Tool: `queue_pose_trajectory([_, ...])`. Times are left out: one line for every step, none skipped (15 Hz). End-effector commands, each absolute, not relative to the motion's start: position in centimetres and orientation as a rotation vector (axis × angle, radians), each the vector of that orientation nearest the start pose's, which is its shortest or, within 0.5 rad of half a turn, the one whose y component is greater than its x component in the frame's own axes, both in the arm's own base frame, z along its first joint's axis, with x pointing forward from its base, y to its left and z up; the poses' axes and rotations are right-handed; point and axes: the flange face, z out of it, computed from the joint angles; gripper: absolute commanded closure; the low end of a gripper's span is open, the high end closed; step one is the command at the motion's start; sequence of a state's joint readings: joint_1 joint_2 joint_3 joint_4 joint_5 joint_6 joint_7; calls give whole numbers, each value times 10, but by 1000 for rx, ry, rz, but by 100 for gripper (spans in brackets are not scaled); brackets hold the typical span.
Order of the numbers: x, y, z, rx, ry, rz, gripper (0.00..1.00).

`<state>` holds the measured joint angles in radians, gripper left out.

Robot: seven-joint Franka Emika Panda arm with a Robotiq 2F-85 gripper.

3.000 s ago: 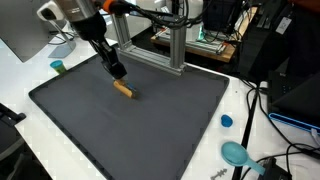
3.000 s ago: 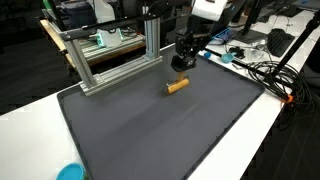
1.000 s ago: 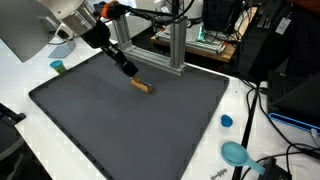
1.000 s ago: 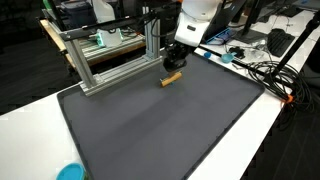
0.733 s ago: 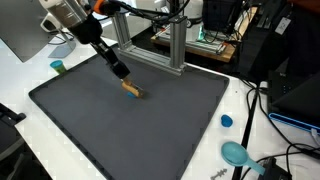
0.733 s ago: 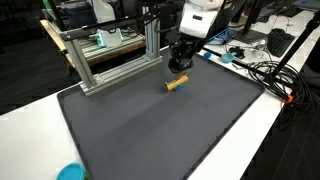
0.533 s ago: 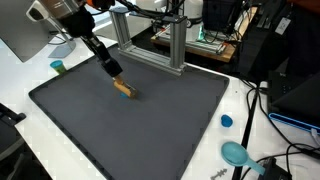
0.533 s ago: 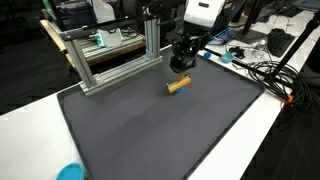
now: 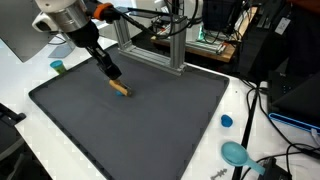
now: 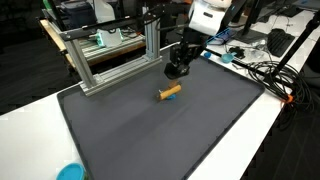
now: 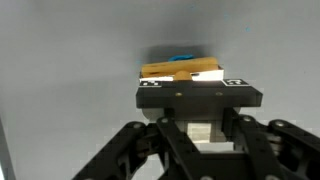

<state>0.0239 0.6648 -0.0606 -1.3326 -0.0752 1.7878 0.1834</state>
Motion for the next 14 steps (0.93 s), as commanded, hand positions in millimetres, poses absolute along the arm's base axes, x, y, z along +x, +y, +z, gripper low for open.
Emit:
queue_pose_trajectory([706,-23,310,-3199,312,376,78])
queue_pose_trajectory([705,-22,307,-3176,307,398,78])
queue_pose_trajectory([703,-23,309,-3151,299,415,78])
queue_pose_trajectory([701,-23,310,-3125,290,444,78])
queue_pose_trajectory([699,-23,310,-3101,279,472,78])
queue_pose_trajectory([696,-23,310,-3069,264,503,78])
queue_pose_trajectory([694,-24,310,-3039,250,537,78])
queue_pose_trajectory([691,-24,309,-3005,236,566,78])
queue_pose_trajectory([689,-22,307,-2967,234,592,78])
queue_pose_trajectory([689,-21,305,-2961,251,598,78])
queue_pose_trajectory([691,-21,305,-2973,284,589,78])
queue_pose_trajectory([694,-22,308,-2997,314,557,78])
queue_pose_trajectory([698,-25,316,-3029,353,498,78])
queue_pose_trajectory([702,-28,324,-3039,383,453,78])
